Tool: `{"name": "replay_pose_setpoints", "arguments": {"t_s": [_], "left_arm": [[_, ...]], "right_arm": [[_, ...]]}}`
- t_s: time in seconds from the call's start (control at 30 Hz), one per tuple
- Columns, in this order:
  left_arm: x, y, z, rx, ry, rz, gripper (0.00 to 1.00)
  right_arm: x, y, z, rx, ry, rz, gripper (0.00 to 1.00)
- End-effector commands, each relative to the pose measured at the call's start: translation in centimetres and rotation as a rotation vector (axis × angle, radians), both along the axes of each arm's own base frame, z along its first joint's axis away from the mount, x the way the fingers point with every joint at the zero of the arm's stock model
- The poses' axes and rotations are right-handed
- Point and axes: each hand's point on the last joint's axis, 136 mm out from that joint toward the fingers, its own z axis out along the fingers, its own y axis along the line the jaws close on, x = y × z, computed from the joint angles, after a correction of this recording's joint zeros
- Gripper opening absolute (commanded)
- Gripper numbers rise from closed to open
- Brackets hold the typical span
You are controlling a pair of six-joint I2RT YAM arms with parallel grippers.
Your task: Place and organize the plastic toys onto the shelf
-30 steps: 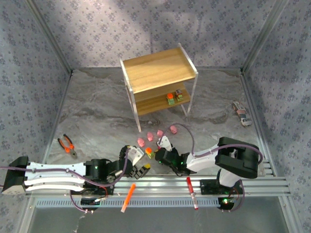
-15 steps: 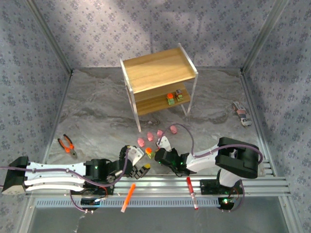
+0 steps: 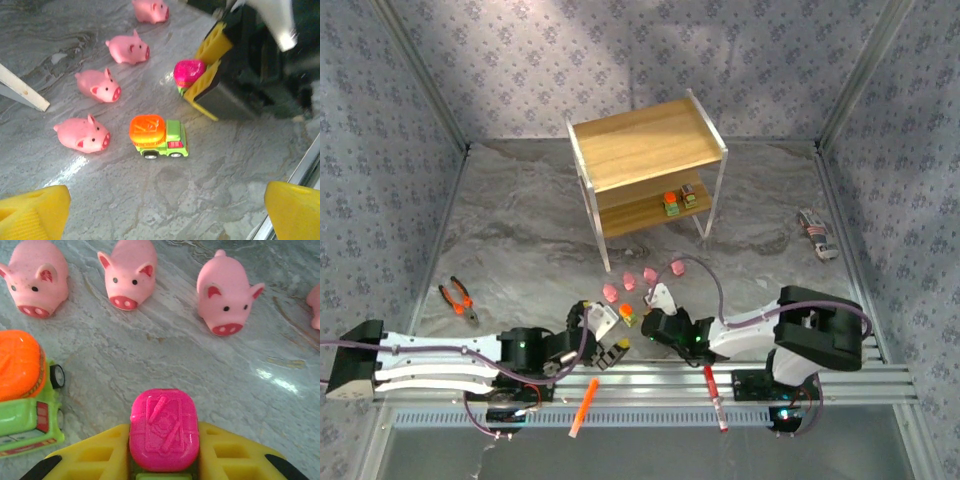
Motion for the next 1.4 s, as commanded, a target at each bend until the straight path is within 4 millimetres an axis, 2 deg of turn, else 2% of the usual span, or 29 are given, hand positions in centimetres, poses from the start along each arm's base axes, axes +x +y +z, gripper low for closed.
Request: {"name": "replay_pose_setpoints", "arguments": {"t_s": [0.0, 0.2, 0.53, 0.87, 0.93, 1.13, 1.37], "left_arm": [[-0.1, -1.3, 1.4, -0.020, -0.018, -0.013, 1.00], [-0.6, -2.0, 1.7, -0.011, -0.034, -0.039, 1.00], [-0.4, -1.2, 3.8, 0.003, -0.085, -0.047, 1.00], [-1.9, -2.0, 2.9, 0.061, -0.036, -0.117, 1.00], [-1.8, -1.9, 2.9, 0.072, -0.036, -0.107, 1.00], [-1.2, 0.1, 3.0, 0.069, -0.052, -0.049, 1.00], [-0.9, 0.3, 3.3, 0.029, -0.069, -0.040, 1.00]], "right_arm": [[0.1, -1.3, 0.6, -0.024, -0.021, -0.031, 0.26], [0.1, -1.9, 1.3, -0.019, -0.030, -0.041, 0.26], [0.9, -3.3, 3.1, 0.006, -0.049, -0.080, 0.25], [2.0, -4.0, 5.2, 0.037, -0.058, -0.104, 0.25], [2.2, -4.0, 5.6, 0.047, -0.060, -0.104, 0.25], [2.5, -4.2, 6.5, 0.059, -0.070, -0.107, 0.25], [3.5, -3.9, 8.6, 0.090, -0.101, -0.104, 0.25]]}}
